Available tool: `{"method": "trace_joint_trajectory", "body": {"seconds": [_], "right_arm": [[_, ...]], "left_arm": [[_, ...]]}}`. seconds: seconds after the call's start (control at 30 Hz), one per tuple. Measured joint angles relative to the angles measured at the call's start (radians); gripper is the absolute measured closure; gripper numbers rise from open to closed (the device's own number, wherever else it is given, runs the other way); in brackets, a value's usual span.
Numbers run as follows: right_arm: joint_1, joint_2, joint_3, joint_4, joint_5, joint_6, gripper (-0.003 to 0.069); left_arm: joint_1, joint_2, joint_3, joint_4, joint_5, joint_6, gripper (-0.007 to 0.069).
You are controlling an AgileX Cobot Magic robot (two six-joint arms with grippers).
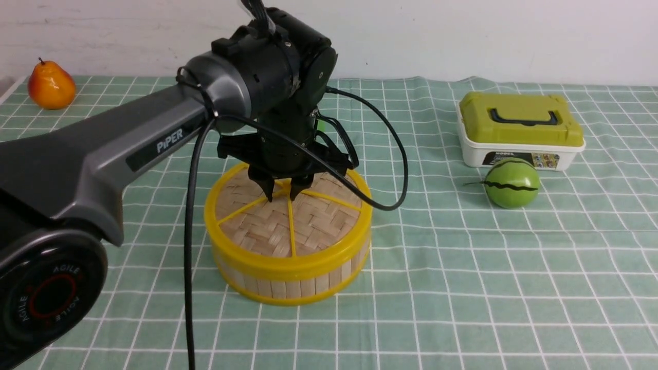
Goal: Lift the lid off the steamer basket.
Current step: Use the left arm to lift the lid of the steamer
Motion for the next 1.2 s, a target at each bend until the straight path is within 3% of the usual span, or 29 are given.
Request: {"method": "trace_joint_trajectory", "body": {"seconds": [1.2], "right_arm": [[0.000, 0.000, 0.000, 0.000, 0.000, 0.000, 0.0418]], "left_arm": [[0.000, 0.000, 0.000, -0.004, -0.046, 0.004, 0.0384]]}}
